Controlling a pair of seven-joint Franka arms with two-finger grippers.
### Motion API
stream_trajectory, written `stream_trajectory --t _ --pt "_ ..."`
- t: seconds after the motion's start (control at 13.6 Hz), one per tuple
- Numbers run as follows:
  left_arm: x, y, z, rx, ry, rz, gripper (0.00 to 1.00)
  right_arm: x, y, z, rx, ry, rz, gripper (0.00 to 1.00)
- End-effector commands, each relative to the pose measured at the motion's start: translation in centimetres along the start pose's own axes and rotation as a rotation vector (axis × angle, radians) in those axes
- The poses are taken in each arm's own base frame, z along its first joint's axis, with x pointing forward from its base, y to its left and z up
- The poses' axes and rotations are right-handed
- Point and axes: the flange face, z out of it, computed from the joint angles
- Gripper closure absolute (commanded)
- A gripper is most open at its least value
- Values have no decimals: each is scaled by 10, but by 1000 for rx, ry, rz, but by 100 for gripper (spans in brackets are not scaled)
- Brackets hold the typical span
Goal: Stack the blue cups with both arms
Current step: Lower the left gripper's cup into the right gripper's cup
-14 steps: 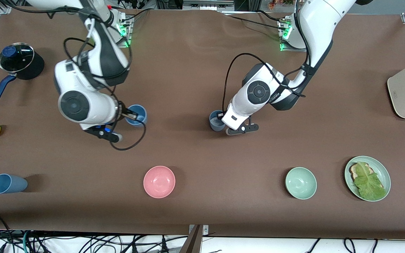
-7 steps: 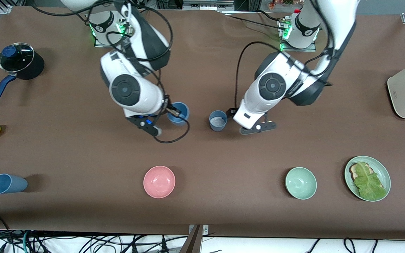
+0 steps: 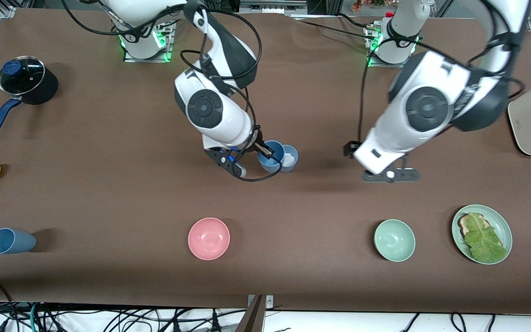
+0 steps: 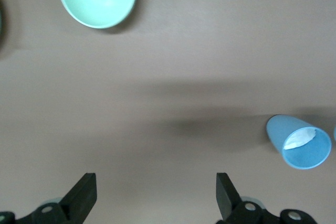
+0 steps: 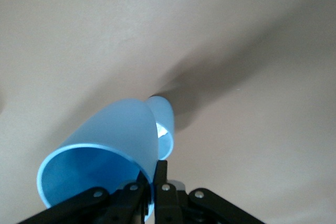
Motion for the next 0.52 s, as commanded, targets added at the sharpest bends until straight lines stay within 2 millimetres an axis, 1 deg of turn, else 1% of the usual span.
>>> stream_trajectory --t 0.0,0.07,0.15,0.22,0.3,0.37,0.44 --pt "-41 -38 -59 -14 34 77 0 -7 -11 8 28 -8 30 100" --pt "-51 -47 -62 -38 6 93 0 -10 -12 10 26 -9 27 100" --pt "-52 -68 -73 -38 -12 82 0 -17 -12 14 20 -11 17 100" --pt "-53 -77 -82 -38 -23 69 0 -15 -12 19 12 -12 21 100" --pt "-54 -81 -88 -39 -17 65 0 -19 -12 23 8 -13 16 100" --pt "-56 -92 -96 -41 -3 54 0 -20 -12 26 4 -14 16 100" --pt "-57 -107 -102 -51 10 70 0 -29 -13 31 -2 -16 5 100"
